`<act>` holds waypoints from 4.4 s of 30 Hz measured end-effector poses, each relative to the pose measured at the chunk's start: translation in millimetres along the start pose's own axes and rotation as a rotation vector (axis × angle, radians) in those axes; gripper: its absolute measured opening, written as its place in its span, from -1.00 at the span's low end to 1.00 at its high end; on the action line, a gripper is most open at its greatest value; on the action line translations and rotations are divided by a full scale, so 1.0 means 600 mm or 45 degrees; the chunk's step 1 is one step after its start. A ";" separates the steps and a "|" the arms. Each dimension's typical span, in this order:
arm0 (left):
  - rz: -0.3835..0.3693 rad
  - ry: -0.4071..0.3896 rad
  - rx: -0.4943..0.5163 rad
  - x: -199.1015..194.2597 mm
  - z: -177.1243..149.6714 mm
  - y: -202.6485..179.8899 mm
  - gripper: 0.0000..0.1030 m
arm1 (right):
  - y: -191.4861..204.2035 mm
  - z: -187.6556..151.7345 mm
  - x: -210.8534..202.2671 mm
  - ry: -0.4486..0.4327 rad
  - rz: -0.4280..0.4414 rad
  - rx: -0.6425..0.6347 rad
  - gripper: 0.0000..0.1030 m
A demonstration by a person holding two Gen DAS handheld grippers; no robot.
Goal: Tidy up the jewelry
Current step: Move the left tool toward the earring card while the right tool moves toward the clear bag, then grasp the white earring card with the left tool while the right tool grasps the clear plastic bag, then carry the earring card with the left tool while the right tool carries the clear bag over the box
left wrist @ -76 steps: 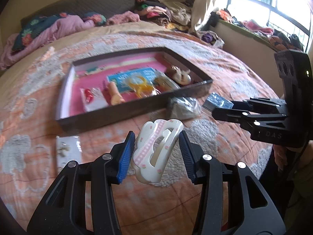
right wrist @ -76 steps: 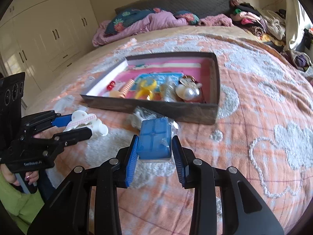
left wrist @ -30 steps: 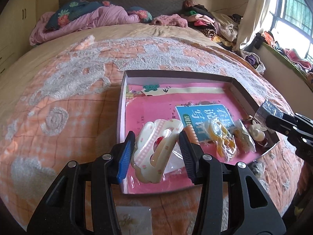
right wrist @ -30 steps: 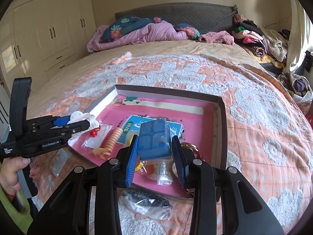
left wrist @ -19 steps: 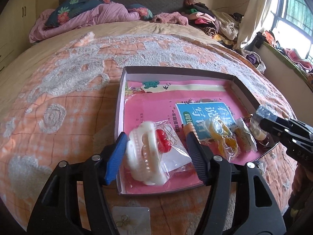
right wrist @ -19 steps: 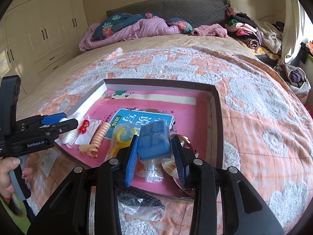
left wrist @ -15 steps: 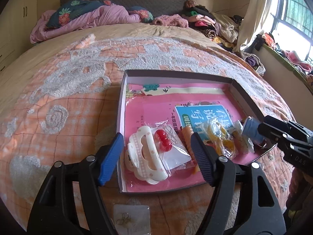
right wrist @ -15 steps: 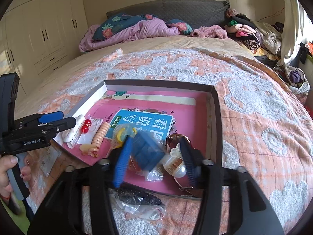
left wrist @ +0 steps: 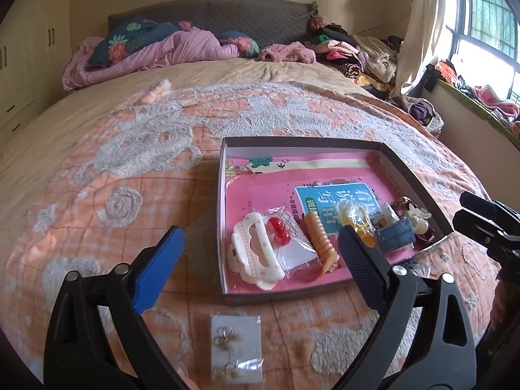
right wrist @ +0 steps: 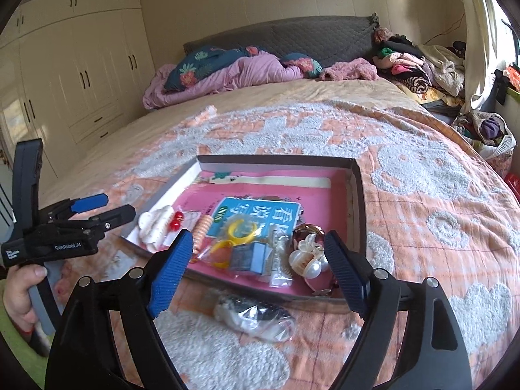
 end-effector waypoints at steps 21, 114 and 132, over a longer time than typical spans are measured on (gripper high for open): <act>0.102 -0.006 -0.026 -0.056 -0.050 0.053 0.81 | 0.052 -0.023 -0.038 -0.016 0.051 0.005 0.77; -0.188 0.041 0.029 0.018 0.021 -0.115 -0.39 | -0.078 0.001 -0.057 -0.148 -0.143 0.047 0.40; -0.185 0.121 0.096 0.081 -0.013 -0.140 -0.37 | -0.089 -0.020 -0.003 -0.051 -0.145 0.025 0.40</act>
Point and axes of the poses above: each gripper's, at about its wrist camera, not at the fingertips, and x roughly the way its jaws point, y to its left, z to its top, the point moved 7 cm from there along x, roughly the way its jaws point, and after that the axes turned 15 degrees about z, right-handed, at the moved point
